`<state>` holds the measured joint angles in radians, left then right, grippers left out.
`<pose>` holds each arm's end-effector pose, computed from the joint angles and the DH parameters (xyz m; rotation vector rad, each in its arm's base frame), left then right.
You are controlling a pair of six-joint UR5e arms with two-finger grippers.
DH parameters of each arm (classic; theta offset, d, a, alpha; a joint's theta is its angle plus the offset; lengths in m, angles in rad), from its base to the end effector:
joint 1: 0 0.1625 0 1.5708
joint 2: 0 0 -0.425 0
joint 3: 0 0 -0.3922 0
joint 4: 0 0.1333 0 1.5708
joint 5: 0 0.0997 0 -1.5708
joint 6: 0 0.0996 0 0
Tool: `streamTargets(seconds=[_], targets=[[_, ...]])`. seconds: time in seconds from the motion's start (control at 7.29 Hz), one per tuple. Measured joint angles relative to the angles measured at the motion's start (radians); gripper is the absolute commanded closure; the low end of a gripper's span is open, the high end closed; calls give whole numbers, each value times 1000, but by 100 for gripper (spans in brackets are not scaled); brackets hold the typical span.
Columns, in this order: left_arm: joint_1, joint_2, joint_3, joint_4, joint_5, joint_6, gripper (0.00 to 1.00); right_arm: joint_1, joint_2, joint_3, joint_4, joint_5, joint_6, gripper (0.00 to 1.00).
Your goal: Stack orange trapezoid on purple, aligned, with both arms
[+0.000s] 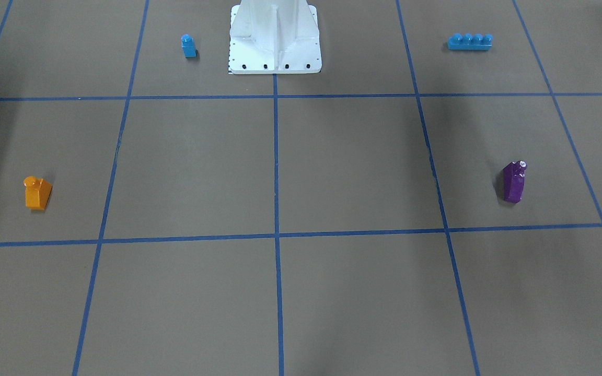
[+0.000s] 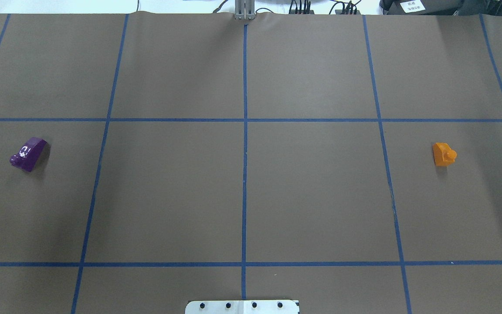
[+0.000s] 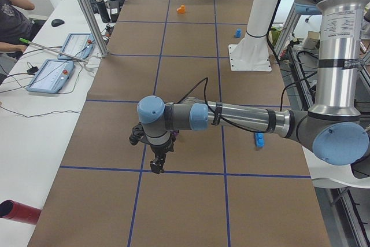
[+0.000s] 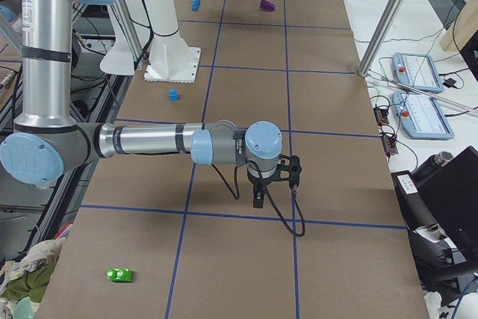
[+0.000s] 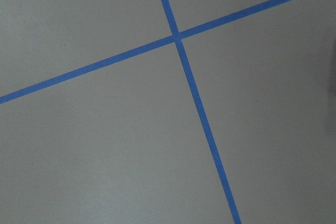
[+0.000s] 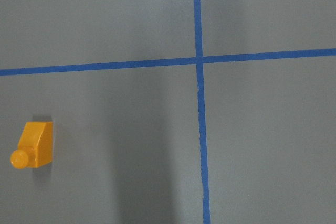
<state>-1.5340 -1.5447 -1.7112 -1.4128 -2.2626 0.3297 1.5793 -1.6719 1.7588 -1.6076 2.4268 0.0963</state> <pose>-0.0522 -0.4771 0.6236 0.0597 0.6938 0.3365 0.0619 -0.4502 0.6115 0.0094 -0.8573 0.0769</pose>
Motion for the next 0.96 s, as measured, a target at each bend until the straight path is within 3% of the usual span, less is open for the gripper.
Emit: streamTargets(seconds=[0.96], targets=[[18,-50,-72,-54,-2,-10,0,1,6,18,1,5,3,0]])
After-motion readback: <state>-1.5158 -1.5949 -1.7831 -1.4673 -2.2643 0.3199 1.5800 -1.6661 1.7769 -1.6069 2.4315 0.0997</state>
